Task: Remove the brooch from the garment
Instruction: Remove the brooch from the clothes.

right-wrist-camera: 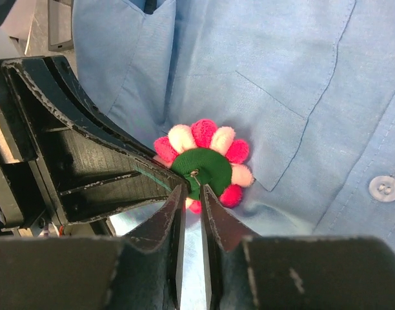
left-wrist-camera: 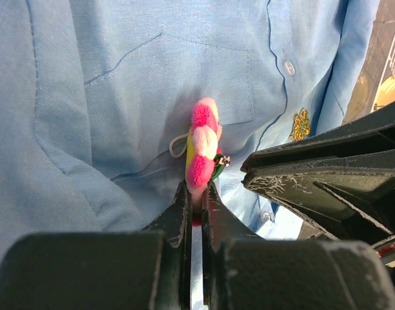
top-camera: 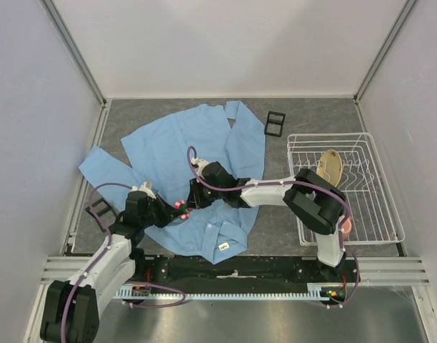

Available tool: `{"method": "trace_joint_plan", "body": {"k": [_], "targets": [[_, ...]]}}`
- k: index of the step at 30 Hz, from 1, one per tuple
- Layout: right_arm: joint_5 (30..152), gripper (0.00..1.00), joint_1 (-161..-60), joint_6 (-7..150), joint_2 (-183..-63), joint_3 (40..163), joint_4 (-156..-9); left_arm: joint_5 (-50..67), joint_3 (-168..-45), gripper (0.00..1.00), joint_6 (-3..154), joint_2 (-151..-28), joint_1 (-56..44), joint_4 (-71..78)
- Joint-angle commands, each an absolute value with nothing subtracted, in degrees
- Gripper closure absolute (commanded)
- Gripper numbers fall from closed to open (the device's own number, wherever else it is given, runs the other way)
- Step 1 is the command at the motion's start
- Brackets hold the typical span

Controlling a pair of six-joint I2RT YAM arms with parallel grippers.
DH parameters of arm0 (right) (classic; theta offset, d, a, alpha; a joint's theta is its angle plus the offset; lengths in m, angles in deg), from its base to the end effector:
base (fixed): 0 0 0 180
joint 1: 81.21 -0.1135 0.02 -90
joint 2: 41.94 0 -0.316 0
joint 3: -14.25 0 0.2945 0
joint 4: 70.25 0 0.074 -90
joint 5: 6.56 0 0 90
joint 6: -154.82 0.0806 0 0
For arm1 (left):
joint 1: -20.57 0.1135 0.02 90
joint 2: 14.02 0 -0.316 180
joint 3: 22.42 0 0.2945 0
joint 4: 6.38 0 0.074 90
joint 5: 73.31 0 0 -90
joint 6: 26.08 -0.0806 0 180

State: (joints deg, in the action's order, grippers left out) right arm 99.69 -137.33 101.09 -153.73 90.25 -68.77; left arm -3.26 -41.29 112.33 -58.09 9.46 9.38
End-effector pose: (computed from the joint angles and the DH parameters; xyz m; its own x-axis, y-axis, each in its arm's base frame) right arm 0.2607 0.4287 0.1494 -0.8011 -0.1742 -0.5726 -0.5606 0.5536 0.6158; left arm 0.1640 -0.0602 0.1097 -0.7516 -0.5689 -0.3340 -0.1930 0.6738 -0.7133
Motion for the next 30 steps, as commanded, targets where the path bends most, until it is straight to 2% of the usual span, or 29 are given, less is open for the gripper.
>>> {"method": "trace_joint_plan", "body": {"k": [1, 14, 26, 30], "targets": [[100.4, 0.80, -137.3, 103.8, -154.2, 89.7, -66.4, -4.4, -40.6, 0.98, 112.7, -59.6, 9.1, 10.0], [101.0, 0.83, -136.1, 105.9, -155.6, 88.0, -64.2, -4.6, -40.6, 0.98, 112.4, -59.9, 8.8, 9.9], [102.7, 0.79, -135.5, 105.3, -155.2, 87.6, -63.9, -4.7, -41.0, 0.98, 112.3, -60.3, 8.8, 10.0], [103.7, 0.75, -135.6, 106.1, -155.4, 87.3, -62.1, -4.8, -41.3, 0.98, 112.2, -60.5, 8.8, 9.9]]}}
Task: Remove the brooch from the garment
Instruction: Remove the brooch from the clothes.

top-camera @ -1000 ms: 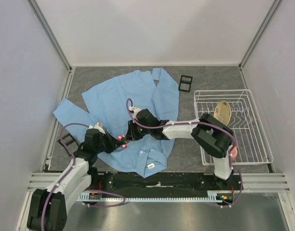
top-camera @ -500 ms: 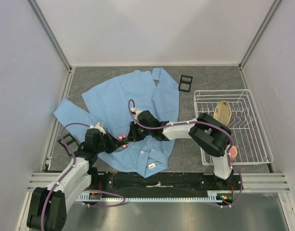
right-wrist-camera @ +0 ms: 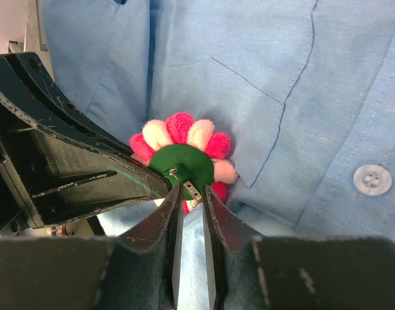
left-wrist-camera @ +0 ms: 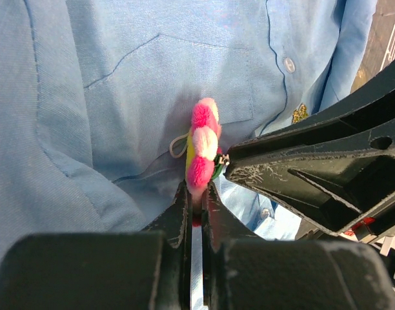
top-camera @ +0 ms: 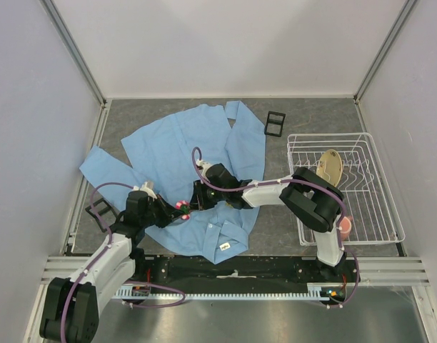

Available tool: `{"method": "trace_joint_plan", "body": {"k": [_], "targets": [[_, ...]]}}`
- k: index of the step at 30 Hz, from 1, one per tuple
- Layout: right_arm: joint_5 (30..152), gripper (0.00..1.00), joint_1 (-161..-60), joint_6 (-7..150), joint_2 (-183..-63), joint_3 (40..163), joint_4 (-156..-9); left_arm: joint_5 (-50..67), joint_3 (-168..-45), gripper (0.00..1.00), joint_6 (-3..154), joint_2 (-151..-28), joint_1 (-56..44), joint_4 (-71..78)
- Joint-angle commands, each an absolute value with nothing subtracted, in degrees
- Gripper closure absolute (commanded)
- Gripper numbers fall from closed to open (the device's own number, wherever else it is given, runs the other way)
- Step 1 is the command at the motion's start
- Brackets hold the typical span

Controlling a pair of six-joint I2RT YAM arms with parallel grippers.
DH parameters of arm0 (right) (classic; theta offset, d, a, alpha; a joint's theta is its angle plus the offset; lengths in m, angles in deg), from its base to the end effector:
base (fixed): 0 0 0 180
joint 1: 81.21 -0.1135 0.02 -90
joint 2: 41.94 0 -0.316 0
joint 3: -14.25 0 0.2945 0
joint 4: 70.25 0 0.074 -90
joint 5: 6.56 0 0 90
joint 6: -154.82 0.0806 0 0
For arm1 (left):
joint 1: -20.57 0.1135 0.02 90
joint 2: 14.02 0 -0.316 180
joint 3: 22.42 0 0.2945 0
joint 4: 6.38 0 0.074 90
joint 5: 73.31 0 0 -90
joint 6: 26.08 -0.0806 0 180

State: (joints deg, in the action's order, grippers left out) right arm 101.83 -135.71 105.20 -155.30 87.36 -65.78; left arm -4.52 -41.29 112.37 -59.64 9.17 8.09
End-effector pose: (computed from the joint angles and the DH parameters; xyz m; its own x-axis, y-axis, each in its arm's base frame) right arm 0.2651 0.4154 0.1253 -0.8554 -0.1406 -0.4985 -0.4818 0.5694 0.6661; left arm 0.1649 -0.0630 0.1085 -0.7660 -0.5573 -0.3205 -0.1843 0.6679 -0.7210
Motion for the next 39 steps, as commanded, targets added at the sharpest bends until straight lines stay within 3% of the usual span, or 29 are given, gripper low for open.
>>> {"method": "trace_joint_plan", "body": {"k": [1, 11, 22, 39], "targets": [[103.8, 0.75, -135.5, 106.3, -155.5, 87.3, -61.9, -4.9, -41.3, 0.98, 112.2, -60.5, 8.8, 9.9], [105.0, 0.81, -135.3, 107.8, -157.9, 87.3, -59.8, -5.5, -41.1, 0.98, 112.1, -60.3, 8.8, 9.7], [107.3, 0.99, -134.9, 108.2, -159.7, 87.4, -58.8, -6.2, -41.6, 0.98, 111.6, -60.8, 8.8, 9.3], [105.1, 1.00, -136.3, 97.5, -164.7, 94.7, -70.5, -8.3, -43.7, 0.98, 109.7, -67.1, 7.5, 6.4]]}}
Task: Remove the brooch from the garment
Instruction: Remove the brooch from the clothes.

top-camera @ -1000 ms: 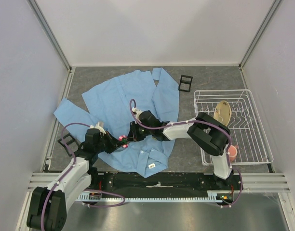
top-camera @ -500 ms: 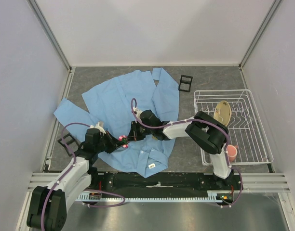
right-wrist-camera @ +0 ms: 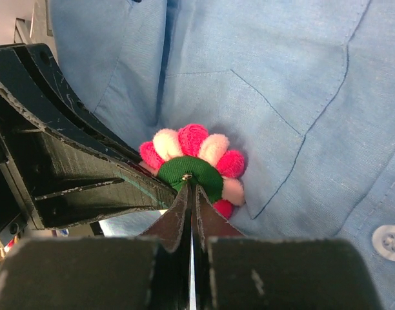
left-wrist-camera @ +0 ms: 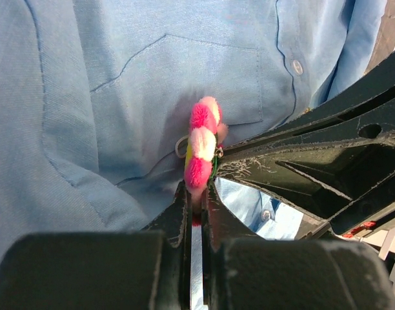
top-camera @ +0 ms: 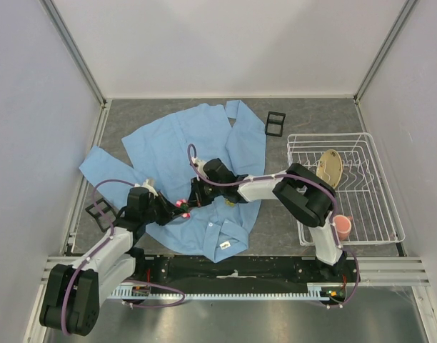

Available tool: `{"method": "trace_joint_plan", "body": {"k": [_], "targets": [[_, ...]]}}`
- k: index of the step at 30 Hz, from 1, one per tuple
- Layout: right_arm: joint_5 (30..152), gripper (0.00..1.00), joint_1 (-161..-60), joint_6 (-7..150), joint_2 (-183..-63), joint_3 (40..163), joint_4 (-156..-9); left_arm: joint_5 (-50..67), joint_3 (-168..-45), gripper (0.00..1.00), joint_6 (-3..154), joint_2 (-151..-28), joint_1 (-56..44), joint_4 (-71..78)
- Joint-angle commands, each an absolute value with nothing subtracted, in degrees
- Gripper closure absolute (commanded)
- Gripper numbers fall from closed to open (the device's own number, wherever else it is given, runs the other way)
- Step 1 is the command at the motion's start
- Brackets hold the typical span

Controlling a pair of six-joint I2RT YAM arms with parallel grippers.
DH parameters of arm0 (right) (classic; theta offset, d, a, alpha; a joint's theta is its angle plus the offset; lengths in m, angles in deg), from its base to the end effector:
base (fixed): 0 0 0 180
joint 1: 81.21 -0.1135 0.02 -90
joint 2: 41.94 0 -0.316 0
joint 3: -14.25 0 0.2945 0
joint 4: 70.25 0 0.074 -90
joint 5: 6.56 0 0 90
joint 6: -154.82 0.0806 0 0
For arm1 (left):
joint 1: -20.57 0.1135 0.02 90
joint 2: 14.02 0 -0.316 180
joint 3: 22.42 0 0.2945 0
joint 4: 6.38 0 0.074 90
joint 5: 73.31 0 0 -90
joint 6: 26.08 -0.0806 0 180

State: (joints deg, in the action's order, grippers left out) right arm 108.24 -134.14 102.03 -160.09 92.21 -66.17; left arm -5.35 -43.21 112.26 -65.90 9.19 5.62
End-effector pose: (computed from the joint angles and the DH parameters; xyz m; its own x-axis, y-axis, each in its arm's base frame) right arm 0.2822 0.4297 0.1153 -0.8445 -0.2071 -0.4939 -0.5247 0.5048 0.6854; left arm 0.1761 -0.0663 0.1084 -0.7825 -0.5489 -0.2939 -0.2002 0.6688 -0.7160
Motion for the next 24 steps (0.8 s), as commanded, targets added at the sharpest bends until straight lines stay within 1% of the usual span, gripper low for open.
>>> {"method": "trace_joint_plan", "body": {"k": [1, 8, 13, 16, 22, 24], "targets": [[104.5, 1.00, -136.6, 97.1, -164.9, 95.8, -70.9, -8.3, -43.7, 0.98, 109.6, -67.2, 7.4, 6.4], [100.9, 1.00, -139.3, 93.8, -167.1, 100.7, -79.9, -8.3, -44.1, 0.98, 109.5, -67.1, 7.2, 6.5], [101.6, 1.00, -140.2, 90.7, -165.9, 100.9, -80.6, -8.3, -44.3, 0.98, 109.5, -66.8, 7.2, 6.9], [104.3, 1.00, -140.7, 87.9, -165.8, 101.1, -80.4, -8.3, -44.8, 0.98, 109.2, -66.8, 7.1, 7.1], [106.3, 1.00, -142.5, 79.6, -166.8, 104.5, -81.9, -8.4, -45.0, 0.98, 109.1, -66.8, 7.1, 7.3], [105.2, 1.00, -143.0, 75.7, -167.3, 105.4, -83.5, -8.4, -44.9, 0.98, 109.0, -66.8, 7.2, 7.2]]}}
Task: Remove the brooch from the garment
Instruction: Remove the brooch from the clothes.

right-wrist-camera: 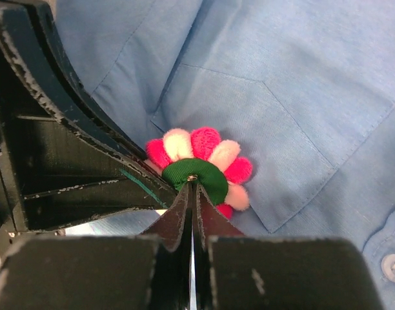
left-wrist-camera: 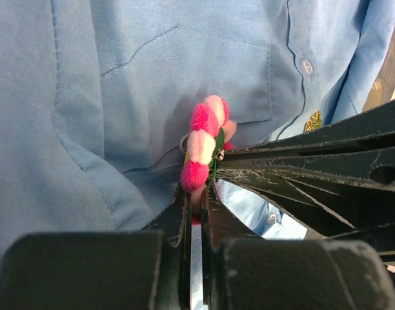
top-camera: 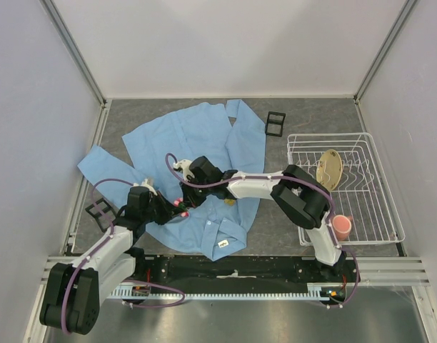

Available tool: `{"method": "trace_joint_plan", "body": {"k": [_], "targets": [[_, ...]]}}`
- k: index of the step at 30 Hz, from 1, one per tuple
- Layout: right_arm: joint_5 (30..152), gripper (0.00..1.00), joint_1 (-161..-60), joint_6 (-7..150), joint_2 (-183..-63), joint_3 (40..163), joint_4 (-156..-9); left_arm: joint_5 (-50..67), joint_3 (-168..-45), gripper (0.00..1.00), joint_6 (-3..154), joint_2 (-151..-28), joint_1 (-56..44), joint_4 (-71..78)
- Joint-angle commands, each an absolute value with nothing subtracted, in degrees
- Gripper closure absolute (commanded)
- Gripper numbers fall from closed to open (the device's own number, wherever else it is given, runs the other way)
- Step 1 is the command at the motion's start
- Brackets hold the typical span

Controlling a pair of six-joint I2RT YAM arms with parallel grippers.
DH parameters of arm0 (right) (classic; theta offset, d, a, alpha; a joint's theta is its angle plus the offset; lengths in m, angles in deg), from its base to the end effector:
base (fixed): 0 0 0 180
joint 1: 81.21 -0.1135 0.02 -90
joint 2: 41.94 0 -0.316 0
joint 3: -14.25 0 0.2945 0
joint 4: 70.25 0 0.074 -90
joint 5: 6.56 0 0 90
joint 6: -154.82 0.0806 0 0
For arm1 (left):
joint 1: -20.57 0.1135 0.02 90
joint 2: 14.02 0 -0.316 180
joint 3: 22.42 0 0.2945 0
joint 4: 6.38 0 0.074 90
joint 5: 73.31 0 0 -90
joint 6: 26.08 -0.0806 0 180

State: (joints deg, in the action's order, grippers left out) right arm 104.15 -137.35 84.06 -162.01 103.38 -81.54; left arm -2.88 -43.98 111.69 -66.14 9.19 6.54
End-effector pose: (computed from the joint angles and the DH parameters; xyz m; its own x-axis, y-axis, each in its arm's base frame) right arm 0.2781 0.4656 0.1351 -0.6576 -0.4269 -0.6208 -0.7477 0.4707 0.4684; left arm 0.1793 -0.0636 0.1100 -0.7675 -0.5572 -0.3170 -0.2144 0.6891 -0.6922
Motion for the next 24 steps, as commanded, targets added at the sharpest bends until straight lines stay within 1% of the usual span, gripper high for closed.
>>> {"method": "trace_joint_plan", "body": {"k": [1, 7, 11, 15, 21, 24], "targets": [[105.9, 1.00, -143.4, 74.7, -167.3, 105.5, -83.4, -8.4, -44.9, 0.98, 109.1, -66.9, 7.2, 7.3], [106.7, 1.00, -145.1, 67.7, -165.2, 103.3, -78.4, -8.7, -44.7, 0.98, 109.4, -67.4, 7.2, 6.9], [108.4, 1.00, -145.6, 62.6, -165.7, 103.8, -78.0, -9.0, -44.9, 0.98, 109.4, -67.1, 7.1, 7.0], [110.5, 1.00, -145.9, 58.1, -164.6, 101.3, -74.9, -8.9, -44.7, 0.98, 109.4, -66.9, 7.2, 7.3], [115.4, 1.00, -145.7, 61.2, -162.0, 97.7, -66.4, -8.9, -44.5, 0.98, 109.7, -67.0, 7.1, 7.0], [113.7, 1.00, -144.9, 64.6, -162.9, 98.2, -66.7, -9.2, -44.6, 0.98, 110.1, -66.4, 7.2, 7.9]]}}
